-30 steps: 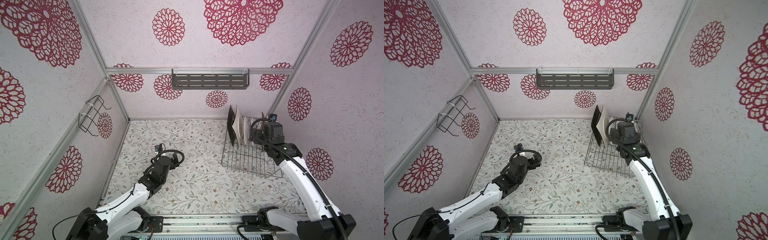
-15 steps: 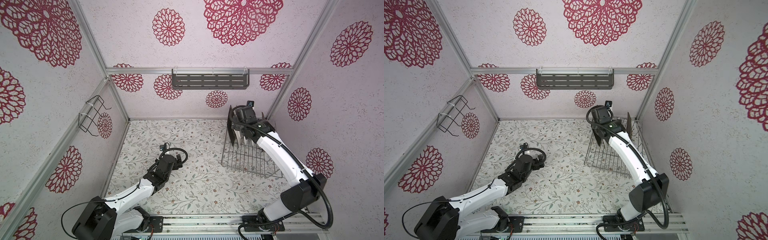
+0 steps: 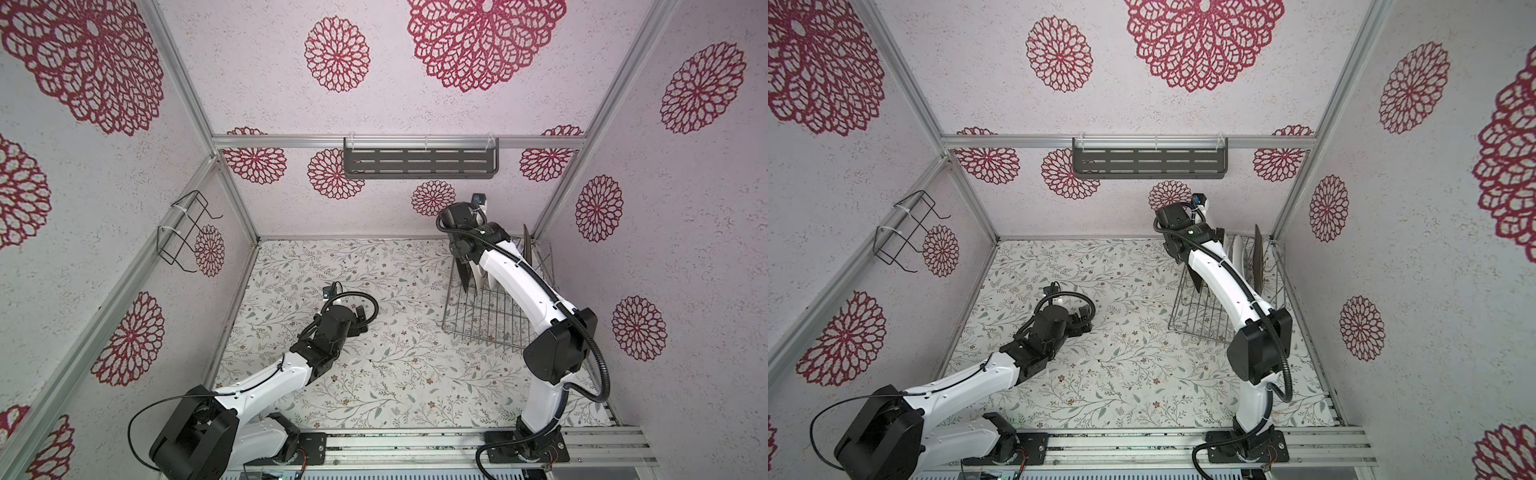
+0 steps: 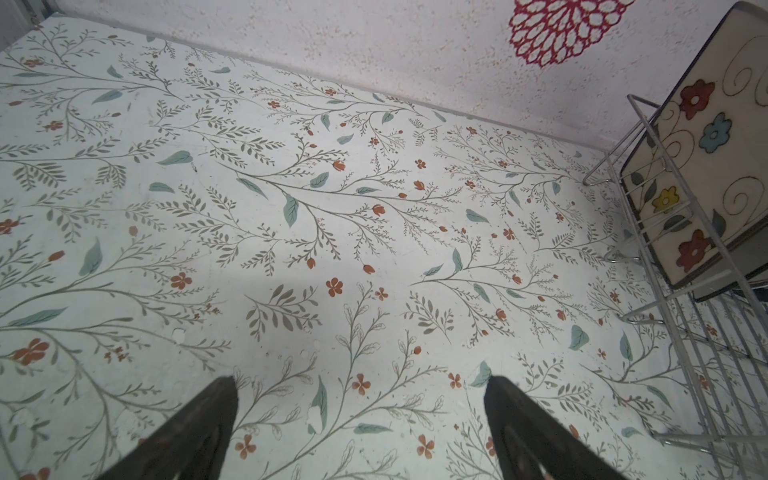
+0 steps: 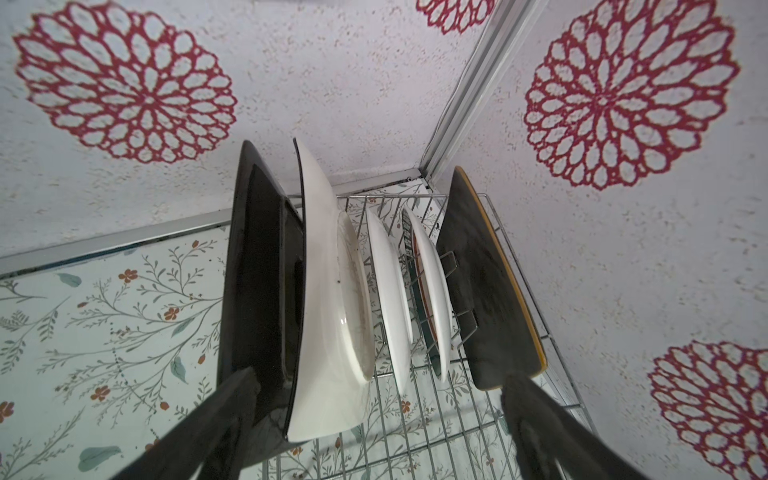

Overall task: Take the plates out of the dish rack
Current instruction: 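Reach the right gripper over the white square plate while the left gripper nears the rack, then lower the right gripper onto the white square plate's top edge and close it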

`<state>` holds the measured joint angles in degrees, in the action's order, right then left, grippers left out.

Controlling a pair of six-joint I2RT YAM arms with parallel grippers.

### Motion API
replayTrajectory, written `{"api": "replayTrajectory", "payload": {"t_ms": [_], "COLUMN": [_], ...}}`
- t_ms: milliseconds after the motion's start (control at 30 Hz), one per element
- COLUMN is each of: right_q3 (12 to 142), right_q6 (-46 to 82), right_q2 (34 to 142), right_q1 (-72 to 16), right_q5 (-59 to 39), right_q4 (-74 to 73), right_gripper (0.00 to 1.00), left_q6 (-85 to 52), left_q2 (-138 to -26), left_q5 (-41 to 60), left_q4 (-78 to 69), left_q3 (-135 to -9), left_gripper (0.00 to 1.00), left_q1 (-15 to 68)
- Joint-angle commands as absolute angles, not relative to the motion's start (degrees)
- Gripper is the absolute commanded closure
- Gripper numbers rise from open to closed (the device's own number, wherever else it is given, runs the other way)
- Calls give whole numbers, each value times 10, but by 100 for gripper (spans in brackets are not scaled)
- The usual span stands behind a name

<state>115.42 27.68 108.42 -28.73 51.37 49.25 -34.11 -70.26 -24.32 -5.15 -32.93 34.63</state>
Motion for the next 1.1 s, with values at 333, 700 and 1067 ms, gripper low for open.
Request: {"api": "replayTrajectory", "payload": {"t_ms": [333,700,1067], "right_q3": [1248,1321,1377], "right_q6": [271,300,338], "right_q2": [1171,1227,1257], "right_q1": [-291,-281,-250], "right_q5": [565,581,478], "right_q4": [504,559,609], "right_gripper": [16,23,24], "left_q6": [-339,-315,-312], "left_q2": [-759,-766,-806], "left_q5": [-178,-168,-102], "left_q4": [-91,-91,-100], "left_q3": [-361,-390,-412], "left_gripper": [3,3,3], "left_q1": [352,352,353]}}
